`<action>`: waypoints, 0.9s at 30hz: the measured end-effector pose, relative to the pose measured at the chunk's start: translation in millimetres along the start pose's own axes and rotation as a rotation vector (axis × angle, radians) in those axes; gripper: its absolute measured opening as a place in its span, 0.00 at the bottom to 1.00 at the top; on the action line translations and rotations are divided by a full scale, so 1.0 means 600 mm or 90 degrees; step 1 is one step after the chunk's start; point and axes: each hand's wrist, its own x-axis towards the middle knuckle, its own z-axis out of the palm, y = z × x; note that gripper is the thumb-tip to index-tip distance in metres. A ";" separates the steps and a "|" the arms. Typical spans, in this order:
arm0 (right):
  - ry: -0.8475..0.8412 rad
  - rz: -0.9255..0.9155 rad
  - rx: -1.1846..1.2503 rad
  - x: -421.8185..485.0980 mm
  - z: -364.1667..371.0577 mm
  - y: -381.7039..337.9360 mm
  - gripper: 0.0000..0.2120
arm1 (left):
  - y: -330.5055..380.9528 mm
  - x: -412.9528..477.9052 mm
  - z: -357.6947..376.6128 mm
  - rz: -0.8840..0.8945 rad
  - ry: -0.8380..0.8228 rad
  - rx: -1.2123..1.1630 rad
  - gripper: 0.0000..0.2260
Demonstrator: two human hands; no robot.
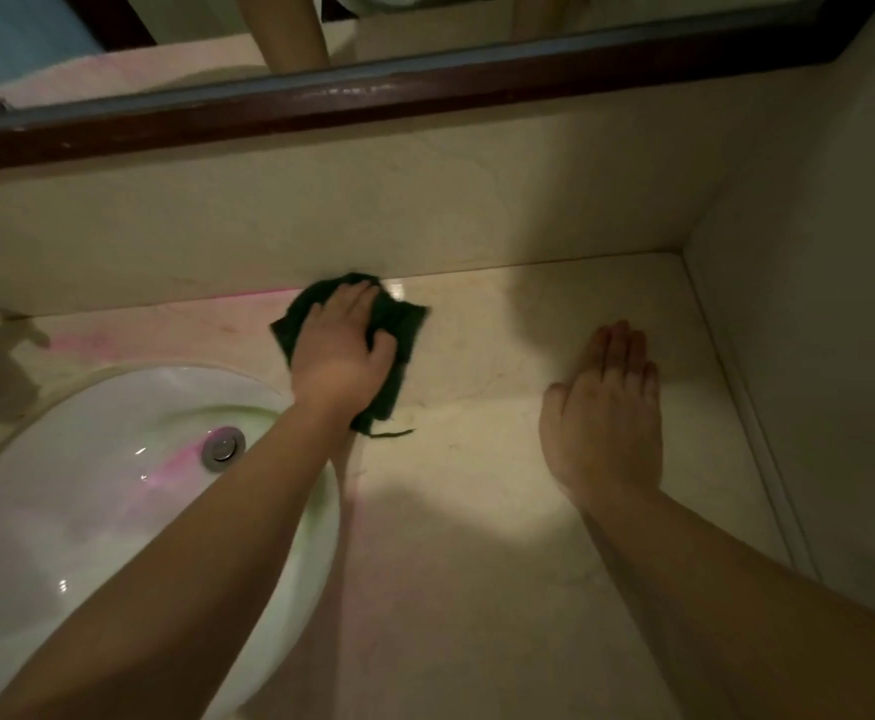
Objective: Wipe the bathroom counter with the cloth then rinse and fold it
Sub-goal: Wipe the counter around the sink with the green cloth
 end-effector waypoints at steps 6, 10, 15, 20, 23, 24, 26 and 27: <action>0.001 -0.005 0.011 0.003 0.005 -0.002 0.35 | 0.070 0.000 0.012 -0.045 0.019 -0.049 0.29; 0.001 -0.007 -0.001 0.002 0.006 -0.001 0.35 | 0.208 0.023 0.041 0.123 -0.091 -0.005 0.34; -0.004 -0.013 0.009 0.000 0.004 0.002 0.35 | 0.141 0.021 0.035 0.147 -0.088 0.063 0.33; 0.004 -0.026 0.044 -0.006 0.009 0.008 0.34 | 0.082 -0.015 0.024 0.014 -0.083 0.112 0.34; 0.002 -0.022 0.048 0.000 0.015 0.008 0.34 | 0.080 -0.051 0.024 -0.059 -0.057 0.122 0.34; 0.003 -0.023 0.048 0.002 0.017 0.008 0.34 | 0.085 -0.068 0.024 -0.070 -0.049 0.124 0.34; 0.003 -0.034 0.059 0.000 0.018 0.010 0.34 | 0.099 -0.110 0.020 -0.073 -0.043 0.126 0.34; 0.009 -0.044 0.064 -0.002 0.018 0.011 0.33 | 0.105 -0.131 0.019 -0.066 -0.039 0.124 0.34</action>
